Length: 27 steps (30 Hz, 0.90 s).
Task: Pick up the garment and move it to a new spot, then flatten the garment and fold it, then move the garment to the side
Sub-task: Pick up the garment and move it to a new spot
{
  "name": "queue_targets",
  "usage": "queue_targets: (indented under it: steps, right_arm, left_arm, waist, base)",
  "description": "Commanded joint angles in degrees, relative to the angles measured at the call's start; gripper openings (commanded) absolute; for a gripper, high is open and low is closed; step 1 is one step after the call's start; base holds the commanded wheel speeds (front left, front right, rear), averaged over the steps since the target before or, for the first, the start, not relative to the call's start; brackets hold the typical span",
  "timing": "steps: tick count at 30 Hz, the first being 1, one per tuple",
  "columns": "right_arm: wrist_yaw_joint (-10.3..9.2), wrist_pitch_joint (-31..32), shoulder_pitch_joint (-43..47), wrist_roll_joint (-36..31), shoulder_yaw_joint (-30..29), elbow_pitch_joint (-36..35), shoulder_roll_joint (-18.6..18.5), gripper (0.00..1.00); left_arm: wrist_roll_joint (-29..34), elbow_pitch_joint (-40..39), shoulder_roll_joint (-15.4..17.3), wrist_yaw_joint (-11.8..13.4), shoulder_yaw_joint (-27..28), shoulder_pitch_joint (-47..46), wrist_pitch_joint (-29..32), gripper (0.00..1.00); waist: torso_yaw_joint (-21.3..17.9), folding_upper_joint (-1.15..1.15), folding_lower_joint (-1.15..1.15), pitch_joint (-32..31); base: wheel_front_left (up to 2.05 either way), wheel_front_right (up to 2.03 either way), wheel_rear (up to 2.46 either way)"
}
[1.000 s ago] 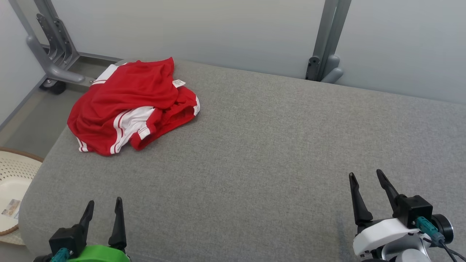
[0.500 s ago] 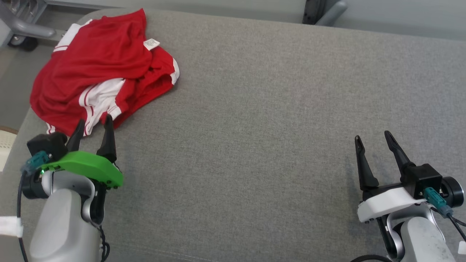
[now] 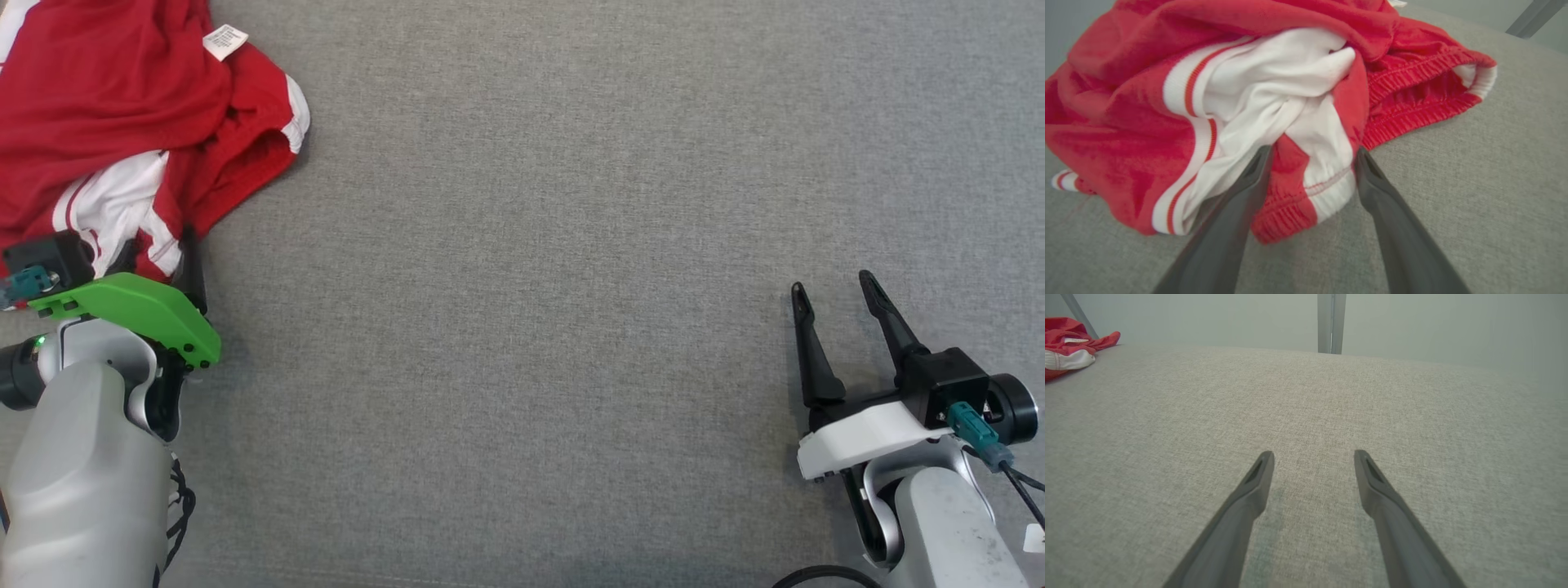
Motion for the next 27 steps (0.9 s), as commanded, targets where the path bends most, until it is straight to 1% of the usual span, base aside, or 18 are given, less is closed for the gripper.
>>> queue_targets:
  steps: [1,2,3,4,5,6,9,13,17,21,24,27]
  right_arm:
    - [0.00,-0.2,-0.8,0.0,-0.1,0.0,-0.1,1.00]
    - [0.00,-0.2,-0.7,0.1,-0.1,0.1,0.0,1.00]
    - [0.00,-0.2,-0.6,0.2,-0.1,0.2,0.1,1.00]
    - [0.00,-0.2,-0.5,0.2,-0.1,0.2,0.1,1.00]
    - [0.00,-0.2,-0.5,0.3,-0.1,0.3,0.2,1.00]
    - [0.00,-0.2,-0.4,0.4,0.0,0.4,0.3,1.00]
    - [0.00,-0.2,-0.4,0.8,0.1,0.6,0.5,1.00]
    - [0.00,-0.2,0.6,1.2,-0.3,0.9,0.9,1.00]
    - [0.00,-0.2,2.0,1.7,-0.7,1.3,1.2,1.00]
    - [0.00,-0.2,3.2,2.6,-0.6,1.9,1.4,1.00]
    - [0.00,-0.2,3.9,3.3,-0.2,2.3,1.6,1.00]
    - [0.00,-0.2,4.2,4.2,0.1,2.7,1.7,1.00]
  left_arm:
    - [-0.2,0.8,0.4,0.1,-0.3,-1.0,-0.1,1.00]
    - [-0.2,1.8,0.7,0.1,-0.5,-1.4,-0.1,1.00]
    - [-0.2,2.8,0.9,0.1,-0.7,-1.8,0.1,0.85]
    - [-0.1,3.7,1.1,0.0,-1.1,-2.1,0.3,0.39]
    - [-0.2,4.6,1.2,0.0,-1.4,-2.5,0.3,0.04]
    - [-0.3,5.2,1.2,0.0,-1.8,-2.8,0.4,0.00]
    - [-0.9,6.2,1.4,-0.1,-3.0,-3.2,-0.5,0.00]
    - [-3.2,3.6,0.8,-0.1,-5.9,-3.0,-1.9,0.00]
    - [-5.7,-1.4,1.1,-0.1,-9.8,-1.6,-1.5,0.00]
    - [-9.4,-8.3,1.2,-0.1,-13.4,-1.0,0.4,0.00]
    - [-11.4,-13.0,2.6,-0.1,-14.2,-1.5,1.8,0.00]
    - [-11.9,-16.7,4.1,0.1,-13.9,-3.1,3.3,0.00]
  waist:
    - [-0.8,0.00,-0.01,0.4]
    - [-0.9,0.00,-0.01,0.3]
    - [-1.0,0.00,-0.01,0.2]
    - [-1.1,0.00,-0.01,0.1]
    - [-1.2,0.00,-0.01,0.1]
    - [-1.3,0.00,-0.01,0.0]
    - [-1.6,0.00,-0.01,-0.4]
    - [-1.8,0.00,-0.01,-1.9]
    - [-1.8,0.00,-0.01,-4.1]
    - [-1.9,0.00,-0.01,-6.8]
    - [-2.2,0.00,-0.01,-8.8]
    - [-2.8,0.00,-0.01,-10.6]
  base:
    - [0.00,0.00,0.00]
    - [0.00,0.00,0.00]
    - [0.00,0.00,0.00]
    - [0.00,0.00,0.00]
    - [0.00,0.00,0.00]
    - [0.00,0.00,0.00]
    - [0.00,0.00,0.00]
    - [0.00,0.00,0.00]
    - [0.00,0.00,0.00]
    - [0.00,0.00,0.00]
    - [0.00,0.00,0.00]
    - [0.00,0.00,0.00]
